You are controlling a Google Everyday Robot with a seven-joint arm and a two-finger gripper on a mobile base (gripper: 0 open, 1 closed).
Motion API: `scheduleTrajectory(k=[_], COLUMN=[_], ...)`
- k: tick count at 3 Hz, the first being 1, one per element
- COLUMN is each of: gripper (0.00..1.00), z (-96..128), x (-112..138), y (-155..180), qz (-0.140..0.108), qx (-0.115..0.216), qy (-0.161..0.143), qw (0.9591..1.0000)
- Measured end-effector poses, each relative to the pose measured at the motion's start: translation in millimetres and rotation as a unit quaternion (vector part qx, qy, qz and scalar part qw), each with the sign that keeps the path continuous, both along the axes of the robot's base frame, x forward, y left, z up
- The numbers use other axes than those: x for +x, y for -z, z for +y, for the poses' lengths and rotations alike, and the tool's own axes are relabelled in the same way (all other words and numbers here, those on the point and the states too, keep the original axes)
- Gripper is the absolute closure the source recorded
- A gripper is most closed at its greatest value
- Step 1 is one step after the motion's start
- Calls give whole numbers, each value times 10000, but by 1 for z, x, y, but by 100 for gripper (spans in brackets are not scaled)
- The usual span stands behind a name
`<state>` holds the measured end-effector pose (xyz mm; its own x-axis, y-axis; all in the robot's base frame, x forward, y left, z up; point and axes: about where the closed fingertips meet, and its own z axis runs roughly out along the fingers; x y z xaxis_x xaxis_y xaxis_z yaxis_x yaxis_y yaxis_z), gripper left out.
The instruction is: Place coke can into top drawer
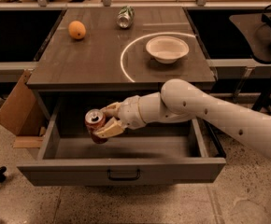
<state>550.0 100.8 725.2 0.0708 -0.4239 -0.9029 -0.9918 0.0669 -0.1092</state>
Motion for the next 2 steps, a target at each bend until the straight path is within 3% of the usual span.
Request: scheduleTrajectory(k=[2], gripper=[98], z=[-1], x=[12], y=[53], qz=[230], qx=[-199], qy=[6], qw=[9995])
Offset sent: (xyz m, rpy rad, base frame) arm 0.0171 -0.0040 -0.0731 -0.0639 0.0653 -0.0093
